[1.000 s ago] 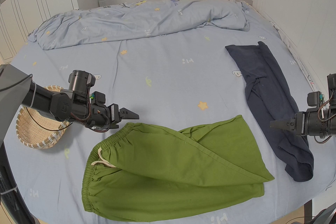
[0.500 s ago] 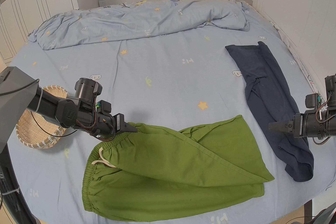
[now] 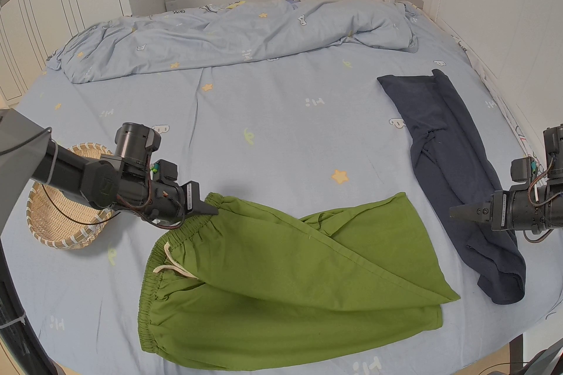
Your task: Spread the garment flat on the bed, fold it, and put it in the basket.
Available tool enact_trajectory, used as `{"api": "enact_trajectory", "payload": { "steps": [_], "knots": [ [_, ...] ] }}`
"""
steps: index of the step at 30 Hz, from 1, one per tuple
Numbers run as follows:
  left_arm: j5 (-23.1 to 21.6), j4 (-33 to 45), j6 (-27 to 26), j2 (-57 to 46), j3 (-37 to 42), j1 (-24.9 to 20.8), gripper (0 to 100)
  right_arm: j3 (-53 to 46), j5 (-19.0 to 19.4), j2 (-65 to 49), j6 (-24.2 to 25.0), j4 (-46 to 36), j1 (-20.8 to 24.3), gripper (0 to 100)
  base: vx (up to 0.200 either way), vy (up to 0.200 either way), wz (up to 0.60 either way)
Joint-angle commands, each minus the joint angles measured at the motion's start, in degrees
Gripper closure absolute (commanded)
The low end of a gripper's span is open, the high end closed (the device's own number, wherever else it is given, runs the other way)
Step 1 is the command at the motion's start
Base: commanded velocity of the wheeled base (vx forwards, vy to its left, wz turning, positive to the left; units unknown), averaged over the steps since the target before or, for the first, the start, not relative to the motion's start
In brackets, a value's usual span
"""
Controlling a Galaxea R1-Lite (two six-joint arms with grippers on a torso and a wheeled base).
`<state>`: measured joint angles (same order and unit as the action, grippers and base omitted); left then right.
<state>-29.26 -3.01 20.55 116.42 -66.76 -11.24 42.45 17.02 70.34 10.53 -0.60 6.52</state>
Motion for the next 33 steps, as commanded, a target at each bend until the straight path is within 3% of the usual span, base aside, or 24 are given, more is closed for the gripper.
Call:
{"api": "enact_trajectory", "payload": {
  "steps": [1, 10, 19, 25, 33],
  "knots": [
    [-0.36, -0.07, 0.10, -8.49, 2.77, 3.51, 100, 0.09, 0.03, 0.59, 0.01, -0.02, -0.02, 0, 0.000, 0.000, 0.00],
    [-0.63, -0.15, 0.10, -14.12, 7.43, 9.04, 100, -0.26, 0.12, 2.17, 0.10, -0.02, -0.11, 0, 0.000, 0.000, 0.00],
    [-0.45, -0.59, -0.07, -11.39, 8.92, 6.93, 100, -2.28, 1.44, 9.46, 0.10, 0.07, -3.45, 0, 0.000, 0.000, 0.00],
    [-0.45, -2.17, -0.16, -10.60, 9.80, 6.23, 100, -2.46, 6.80, 15.35, 0.19, 1.65, -4.24, 0, 0.000, 0.000, 0.00],
    [-0.27, -2.53, -0.07, -9.55, 9.54, 6.32, 100, -2.72, 7.06, 19.75, 0.19, 4.46, -3.53, 0, 0.000, 0.000, 0.00]
  ]
}}
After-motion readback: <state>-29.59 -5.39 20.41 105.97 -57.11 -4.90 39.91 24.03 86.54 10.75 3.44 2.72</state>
